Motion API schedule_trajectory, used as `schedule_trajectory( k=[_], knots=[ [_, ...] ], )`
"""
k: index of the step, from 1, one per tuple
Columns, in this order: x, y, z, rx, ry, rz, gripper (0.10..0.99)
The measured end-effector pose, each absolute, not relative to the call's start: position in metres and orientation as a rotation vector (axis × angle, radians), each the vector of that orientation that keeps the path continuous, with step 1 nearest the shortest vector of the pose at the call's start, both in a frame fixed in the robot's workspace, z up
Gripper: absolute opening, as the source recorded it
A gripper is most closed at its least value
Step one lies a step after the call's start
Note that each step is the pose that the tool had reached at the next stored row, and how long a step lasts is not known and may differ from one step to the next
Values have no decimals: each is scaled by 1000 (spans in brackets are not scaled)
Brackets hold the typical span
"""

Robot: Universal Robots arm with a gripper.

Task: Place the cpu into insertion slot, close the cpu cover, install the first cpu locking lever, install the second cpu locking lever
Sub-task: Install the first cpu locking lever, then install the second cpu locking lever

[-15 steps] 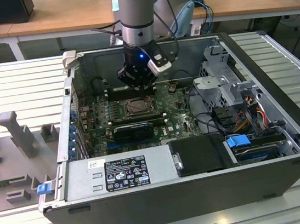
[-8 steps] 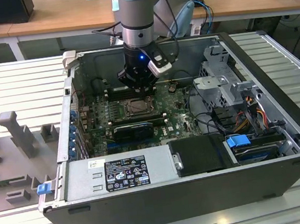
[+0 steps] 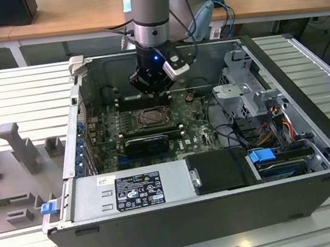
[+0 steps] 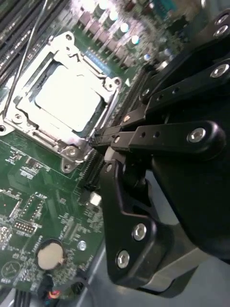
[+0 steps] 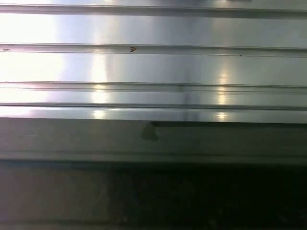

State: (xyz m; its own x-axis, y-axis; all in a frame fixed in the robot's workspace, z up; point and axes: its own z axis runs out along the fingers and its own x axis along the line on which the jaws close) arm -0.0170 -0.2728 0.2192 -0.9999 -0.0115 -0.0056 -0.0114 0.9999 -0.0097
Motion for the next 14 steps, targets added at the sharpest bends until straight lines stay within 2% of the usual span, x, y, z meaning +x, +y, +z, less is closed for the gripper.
schedule_trajectory(
  k=[12, 14],
  knots=[
    [-17, -280, 220, -18, 3136, -15, 106],
    [-17, -283, 228, -18, 3136, -15, 106]
  ],
)
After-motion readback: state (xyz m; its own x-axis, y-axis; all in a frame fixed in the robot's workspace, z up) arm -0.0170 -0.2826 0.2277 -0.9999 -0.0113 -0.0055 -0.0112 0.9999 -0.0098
